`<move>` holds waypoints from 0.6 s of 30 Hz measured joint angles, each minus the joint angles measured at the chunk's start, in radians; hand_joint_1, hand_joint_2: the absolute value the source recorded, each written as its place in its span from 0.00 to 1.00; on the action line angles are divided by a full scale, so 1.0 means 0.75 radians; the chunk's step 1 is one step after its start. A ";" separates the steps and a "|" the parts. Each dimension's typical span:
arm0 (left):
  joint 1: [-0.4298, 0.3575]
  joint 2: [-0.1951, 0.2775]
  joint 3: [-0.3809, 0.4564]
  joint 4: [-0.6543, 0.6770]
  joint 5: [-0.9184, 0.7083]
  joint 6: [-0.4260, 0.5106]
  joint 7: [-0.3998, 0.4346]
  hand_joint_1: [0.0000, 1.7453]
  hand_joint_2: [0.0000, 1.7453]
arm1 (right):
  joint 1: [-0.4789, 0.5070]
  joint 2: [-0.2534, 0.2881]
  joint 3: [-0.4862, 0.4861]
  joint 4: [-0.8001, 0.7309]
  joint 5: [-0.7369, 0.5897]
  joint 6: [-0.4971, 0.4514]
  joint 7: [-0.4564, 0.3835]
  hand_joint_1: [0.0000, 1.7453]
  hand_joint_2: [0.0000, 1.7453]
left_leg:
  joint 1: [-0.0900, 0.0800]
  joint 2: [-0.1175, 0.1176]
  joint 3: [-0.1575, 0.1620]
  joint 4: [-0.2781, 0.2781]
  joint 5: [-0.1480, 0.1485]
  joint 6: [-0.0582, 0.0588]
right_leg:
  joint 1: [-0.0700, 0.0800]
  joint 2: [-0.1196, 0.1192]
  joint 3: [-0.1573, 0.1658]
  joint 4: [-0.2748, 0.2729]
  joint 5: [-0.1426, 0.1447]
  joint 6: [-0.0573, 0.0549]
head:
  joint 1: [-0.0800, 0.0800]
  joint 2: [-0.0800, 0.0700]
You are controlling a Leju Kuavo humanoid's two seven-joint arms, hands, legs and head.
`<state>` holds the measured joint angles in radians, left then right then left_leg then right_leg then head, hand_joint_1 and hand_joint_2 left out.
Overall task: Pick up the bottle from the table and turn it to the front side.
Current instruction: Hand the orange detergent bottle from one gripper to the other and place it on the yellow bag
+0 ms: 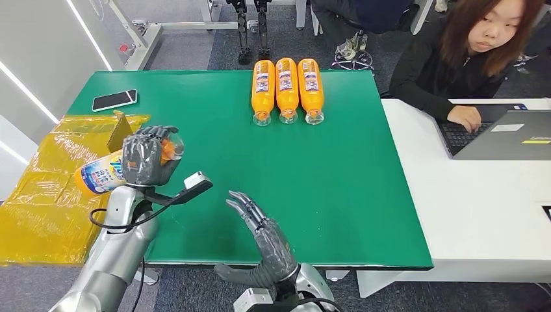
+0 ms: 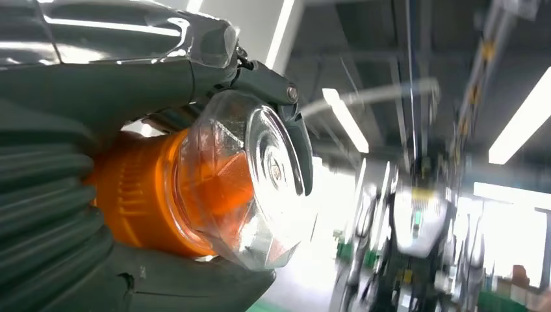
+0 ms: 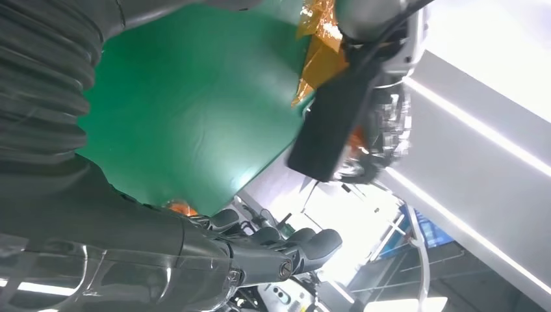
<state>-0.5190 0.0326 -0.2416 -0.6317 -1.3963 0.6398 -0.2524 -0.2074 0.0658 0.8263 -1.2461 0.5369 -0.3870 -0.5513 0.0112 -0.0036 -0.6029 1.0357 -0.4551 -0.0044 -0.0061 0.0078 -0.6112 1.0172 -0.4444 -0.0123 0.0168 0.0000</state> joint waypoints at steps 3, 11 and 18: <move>-0.038 0.038 -0.055 0.151 -0.094 -0.065 0.080 1.00 1.00 | -0.003 -0.002 0.012 0.007 -0.017 0.006 0.000 0.00 1.00 | 0.000 0.004 0.000 0.000 0.000 -0.001 | 0.000 0.004 -0.002 0.000 0.000 0.000 | 0.000 0.000; -0.046 0.094 -0.130 0.351 -0.158 -0.178 0.164 0.75 1.00 | -0.016 -0.009 0.034 0.011 -0.035 0.056 0.005 0.00 1.00 | 0.000 0.005 -0.003 -0.001 0.000 -0.001 | 0.000 0.005 -0.005 0.000 0.000 -0.001 | 0.000 0.000; -0.046 0.107 -0.142 0.412 -0.174 -0.230 0.209 0.00 1.00 | -0.034 -0.012 0.046 0.021 -0.040 0.071 0.005 0.00 1.00 | 0.000 0.005 -0.003 -0.001 0.000 -0.001 | 0.000 0.005 -0.005 0.000 0.000 -0.001 | 0.000 0.000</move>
<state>-0.5536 0.1130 -0.3479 -0.3224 -1.5267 0.4672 -0.0961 -0.2326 0.0565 0.8610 -1.2305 0.5070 -0.3338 -0.5474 0.0113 0.0001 -0.6052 1.0346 -0.4550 -0.0050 -0.0061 0.0112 -0.6152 1.0173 -0.4441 -0.0128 0.0168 0.0000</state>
